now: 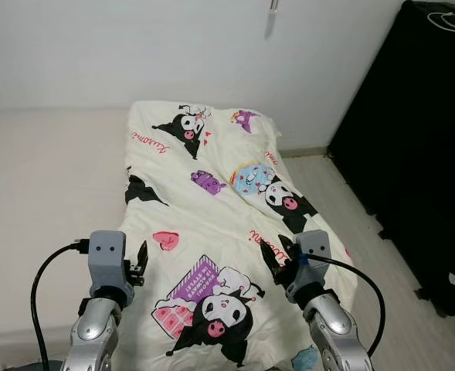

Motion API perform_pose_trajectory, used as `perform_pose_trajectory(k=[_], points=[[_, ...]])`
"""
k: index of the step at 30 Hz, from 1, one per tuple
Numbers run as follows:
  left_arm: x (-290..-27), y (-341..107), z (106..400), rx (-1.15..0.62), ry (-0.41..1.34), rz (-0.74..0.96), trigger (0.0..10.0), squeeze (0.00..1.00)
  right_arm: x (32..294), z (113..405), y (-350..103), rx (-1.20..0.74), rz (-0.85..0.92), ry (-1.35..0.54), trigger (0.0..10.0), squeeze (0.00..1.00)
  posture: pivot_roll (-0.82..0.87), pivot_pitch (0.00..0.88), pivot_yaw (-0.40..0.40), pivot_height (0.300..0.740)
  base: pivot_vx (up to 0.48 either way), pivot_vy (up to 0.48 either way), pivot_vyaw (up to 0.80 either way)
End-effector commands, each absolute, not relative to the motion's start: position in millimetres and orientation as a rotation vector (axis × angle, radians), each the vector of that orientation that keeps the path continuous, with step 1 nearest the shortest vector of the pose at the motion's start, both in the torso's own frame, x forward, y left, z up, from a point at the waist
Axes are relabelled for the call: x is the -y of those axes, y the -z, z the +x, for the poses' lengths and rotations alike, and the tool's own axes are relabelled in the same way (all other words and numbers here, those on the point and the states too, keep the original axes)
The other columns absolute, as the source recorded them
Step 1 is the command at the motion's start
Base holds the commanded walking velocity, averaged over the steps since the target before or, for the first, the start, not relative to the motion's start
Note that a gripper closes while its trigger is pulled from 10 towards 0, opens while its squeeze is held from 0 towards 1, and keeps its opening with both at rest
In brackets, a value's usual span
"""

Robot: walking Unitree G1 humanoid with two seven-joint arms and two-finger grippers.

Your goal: Clean up the room

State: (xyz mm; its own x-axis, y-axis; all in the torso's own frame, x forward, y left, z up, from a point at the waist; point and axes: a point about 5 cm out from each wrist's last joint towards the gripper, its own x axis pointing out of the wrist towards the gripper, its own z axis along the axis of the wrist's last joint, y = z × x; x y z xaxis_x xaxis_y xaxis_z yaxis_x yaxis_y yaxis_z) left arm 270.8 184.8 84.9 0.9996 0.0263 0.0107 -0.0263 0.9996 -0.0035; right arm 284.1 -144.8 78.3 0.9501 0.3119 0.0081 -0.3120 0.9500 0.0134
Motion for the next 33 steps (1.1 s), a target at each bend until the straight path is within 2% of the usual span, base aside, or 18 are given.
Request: perform_pose_trajectory(k=[1,19,24,26,28,30,33], points=[[-182,-78,269,-0.011,-0.025,-0.012,10.0,0.0,146,280,-74,0.0,0.024,-0.317,10.0,0.0,0.07,0.164,-0.076,0.679,0.0,0.0,0.0],[-181,-77,273,-0.008,-0.014,-0.013,10.0,0.0,145,283,-75,0.008,0.024,-0.327,10.0,0.0,0.07,0.13,-0.076,0.734,0.0,0.0,0.0],[-175,-52,269,-0.13,0.026,-0.008,10.0,0.0,145,281,-45,-0.157,0.03,-0.276,10.0,0.0,0.06,0.109,-0.07,0.734,0.0,0.0,0.0],[-175,-52,269,-0.13,0.026,-0.008,10.0,0.0,145,281,-45,-0.157,0.03,-0.276,10.0,0.0,0.06,0.109,-0.07,0.734,0.0,0.0,0.0],[-174,-25,266,-0.26,0.035,0.044,10.0,0.0,143,274,-20,-0.284,0.02,-0.25,10.0,0.0,0.06,0.1,-0.063,0.734,0.0,0.0,0.0],[-173,-17,264,-0.296,0.041,0.058,10.0,0.0,141,271,-12,-0.319,0.013,-0.25,10.0,0.0,0.06,0.099,-0.063,0.734,0.0,0.0,0.0],[-168,13,253,-0.454,0.106,0.104,10.0,0.0,140,251,21,-0.485,-0.053,-0.247,10.0,0.0,0.05,0.095,-0.052,0.734,0.0,0.0,0.0]])
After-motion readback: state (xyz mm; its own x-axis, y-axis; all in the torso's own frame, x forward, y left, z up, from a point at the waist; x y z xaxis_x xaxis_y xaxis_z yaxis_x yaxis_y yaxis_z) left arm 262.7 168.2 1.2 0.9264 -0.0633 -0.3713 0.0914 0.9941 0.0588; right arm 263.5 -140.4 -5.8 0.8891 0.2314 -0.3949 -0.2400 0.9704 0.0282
